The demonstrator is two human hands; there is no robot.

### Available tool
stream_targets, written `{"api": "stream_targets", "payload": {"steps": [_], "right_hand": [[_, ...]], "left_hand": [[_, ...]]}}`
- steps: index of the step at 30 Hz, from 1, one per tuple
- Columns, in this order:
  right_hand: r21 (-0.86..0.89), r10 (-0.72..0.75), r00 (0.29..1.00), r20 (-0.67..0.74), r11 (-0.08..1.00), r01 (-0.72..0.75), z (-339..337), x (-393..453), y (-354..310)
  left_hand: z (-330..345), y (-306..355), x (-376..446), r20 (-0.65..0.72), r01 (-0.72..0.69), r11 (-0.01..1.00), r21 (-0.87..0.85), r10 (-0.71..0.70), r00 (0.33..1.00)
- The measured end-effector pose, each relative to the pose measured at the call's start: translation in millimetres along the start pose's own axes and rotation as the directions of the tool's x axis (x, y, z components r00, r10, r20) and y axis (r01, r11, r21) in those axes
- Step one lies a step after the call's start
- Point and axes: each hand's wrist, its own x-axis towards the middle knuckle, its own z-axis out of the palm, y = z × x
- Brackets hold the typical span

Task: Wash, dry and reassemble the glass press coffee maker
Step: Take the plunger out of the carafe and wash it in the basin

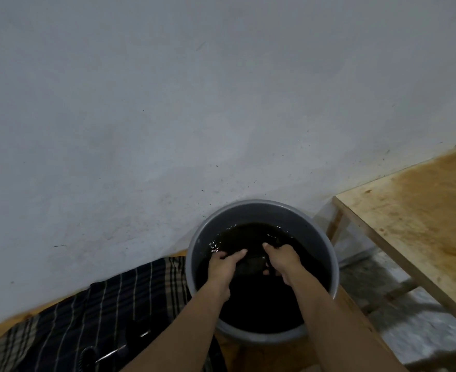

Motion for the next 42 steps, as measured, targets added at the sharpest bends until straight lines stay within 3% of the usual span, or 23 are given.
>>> {"api": "stream_targets", "payload": {"steps": [2,3,5,7,9,10,13,16,19,21,24,26,28,31,34,37,39,42], "right_hand": [[0.039,0.084,0.992,0.091,0.995,-0.088,-4.6,-7.1,-4.7],[0.042,0.083,0.984,0.16,0.995,-0.091,-8.4,-10.1,-5.7],[0.029,-0.03,0.959,0.283,0.999,0.023,-14.9,-11.1,-1.3],[0.031,-0.132,0.932,0.338,0.991,0.13,-20.4,-15.1,5.1],[0.06,-0.135,0.944,0.3,0.991,0.123,-21.1,-16.2,8.5],[0.059,-0.109,0.97,0.215,0.993,0.099,-17.8,-13.6,10.8],[0.031,-0.019,1.0,-0.024,0.999,0.019,-8.8,-1.2,13.4],[0.032,0.031,0.997,0.069,0.999,-0.033,-11.5,3.0,12.9],[0.014,-0.055,0.974,0.219,0.998,0.053,-19.5,-7.8,11.2],[0.042,-0.057,0.978,0.201,0.998,0.05,-18.5,-8.8,13.8],[0.02,0.056,0.998,0.039,0.998,-0.056,-11.9,-2.5,13.0],[0.029,0.142,0.989,0.041,0.989,-0.144,-9.6,-4.7,11.4],[0.138,0.214,0.967,0.138,0.963,-0.233,-10.6,-10.0,7.9],[0.215,0.21,0.948,0.24,0.941,-0.262,-19.2,-12.5,6.0],[0.107,0.177,0.952,0.249,0.972,-0.209,-27.5,-13.0,8.1],[-0.01,0.155,0.949,0.273,0.987,-0.159,-29.2,-18.6,9.8],[-0.08,0.13,0.945,0.299,0.991,-0.111,-27.6,-20.2,9.7],[-0.104,0.056,0.946,0.319,0.994,-0.024,-25.8,-17.6,10.0]], "left_hand": [[5.8,-8.4,5.3,-0.143,-0.195,0.966,0.167,0.219,0.965],[7.1,-7.0,3.8,-0.175,-0.199,0.965,0.172,0.228,0.958],[4.6,-2.5,8.4,-0.211,-0.064,0.996,0.068,0.077,0.974],[-3.8,3.5,8.8,-0.142,0.142,0.988,-0.066,-0.15,0.978],[-6.5,10.1,-0.3,-0.035,0.269,0.96,-0.08,-0.273,0.962],[-5.4,8.7,-1.3,0.027,0.297,0.954,-0.044,-0.296,0.955],[3.3,0.0,-1.2,0.137,0.205,0.979,-0.024,-0.2,0.97],[5.5,-5.6,0.3,0.033,0.161,0.985,-0.055,-0.16,0.987],[-0.3,-4.7,5.6,-0.073,0.222,0.973,-0.062,-0.226,0.971],[-6.0,0.1,8.3,-0.064,0.301,0.951,-0.073,-0.306,0.95],[-6.5,8.7,-10.2,0.047,0.368,0.93,0.017,-0.368,0.929],[-6.0,7.3,-10.5,0.087,0.23,0.97,0.083,-0.237,0.968],[-6.2,6.6,-5.0,0.036,0.001,0.99,0.141,-0.006,0.999],[-6.0,13.7,0.6,-0.043,-0.223,0.904,0.364,0.256,0.966],[-5.6,26.1,0.0,-0.072,-0.264,0.707,0.656,0.407,0.911],[-1.7,34.2,-8.6,-0.048,-0.293,0.522,0.801,0.543,0.838],[-1.8,36.4,-12.0,-0.041,-0.302,0.483,0.822,0.578,0.815],[-9.4,40.8,-11.1,-0.061,-0.316,0.522,0.792,0.583,0.81]]}}
